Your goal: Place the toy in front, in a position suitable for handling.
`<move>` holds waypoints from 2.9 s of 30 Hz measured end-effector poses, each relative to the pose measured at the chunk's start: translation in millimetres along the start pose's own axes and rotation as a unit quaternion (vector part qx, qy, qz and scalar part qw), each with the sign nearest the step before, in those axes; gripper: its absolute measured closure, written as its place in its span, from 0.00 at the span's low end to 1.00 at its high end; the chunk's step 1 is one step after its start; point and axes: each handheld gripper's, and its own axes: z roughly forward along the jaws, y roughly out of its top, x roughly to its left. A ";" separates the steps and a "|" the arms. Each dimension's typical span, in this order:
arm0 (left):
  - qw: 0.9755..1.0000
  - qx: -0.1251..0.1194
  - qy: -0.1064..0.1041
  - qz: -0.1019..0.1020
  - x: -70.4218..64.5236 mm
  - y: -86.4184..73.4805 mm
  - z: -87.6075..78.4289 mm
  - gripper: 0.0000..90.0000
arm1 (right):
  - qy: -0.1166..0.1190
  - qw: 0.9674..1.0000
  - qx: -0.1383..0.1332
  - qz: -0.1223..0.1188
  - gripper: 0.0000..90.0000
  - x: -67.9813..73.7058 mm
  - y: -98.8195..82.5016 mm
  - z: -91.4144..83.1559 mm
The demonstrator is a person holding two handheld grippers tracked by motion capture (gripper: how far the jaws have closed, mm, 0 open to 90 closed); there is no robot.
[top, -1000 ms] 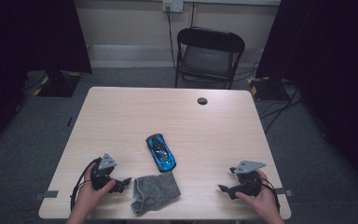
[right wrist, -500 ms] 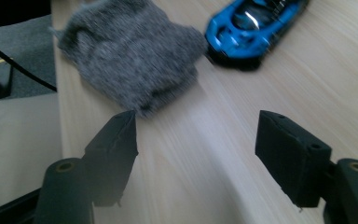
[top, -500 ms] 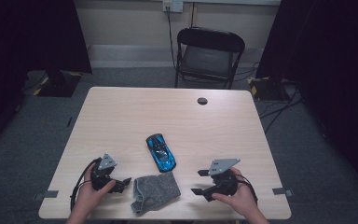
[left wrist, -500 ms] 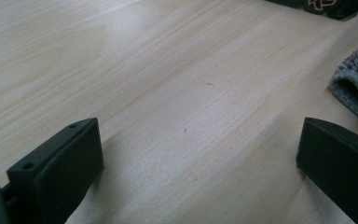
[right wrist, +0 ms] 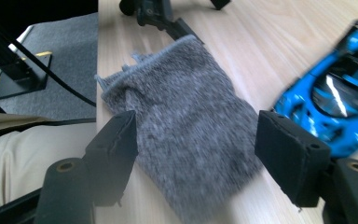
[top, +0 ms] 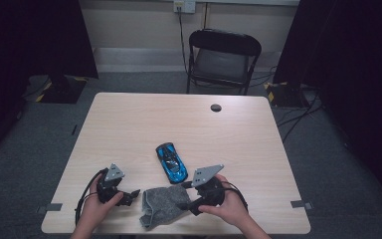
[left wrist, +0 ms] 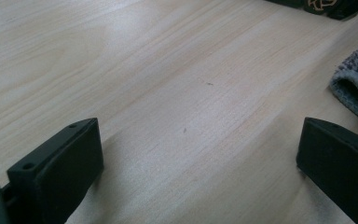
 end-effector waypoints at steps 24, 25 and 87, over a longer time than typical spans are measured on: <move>1.000 0.000 0.000 0.000 0.0 0.0 0.0 0.00 | 0.024 0.997 0.062 -0.038 0.38 11.5 9.8 72.9; 1.000 0.000 0.000 0.000 0.0 0.0 0.0 0.00 | 0.024 0.997 0.064 -0.037 0.39 11.7 9.1 73.6; 1.000 0.000 0.000 -0.001 -0.2 0.0 0.0 0.00 | -0.206 0.973 0.022 0.104 0.82 -91.6 -72.5 -96.1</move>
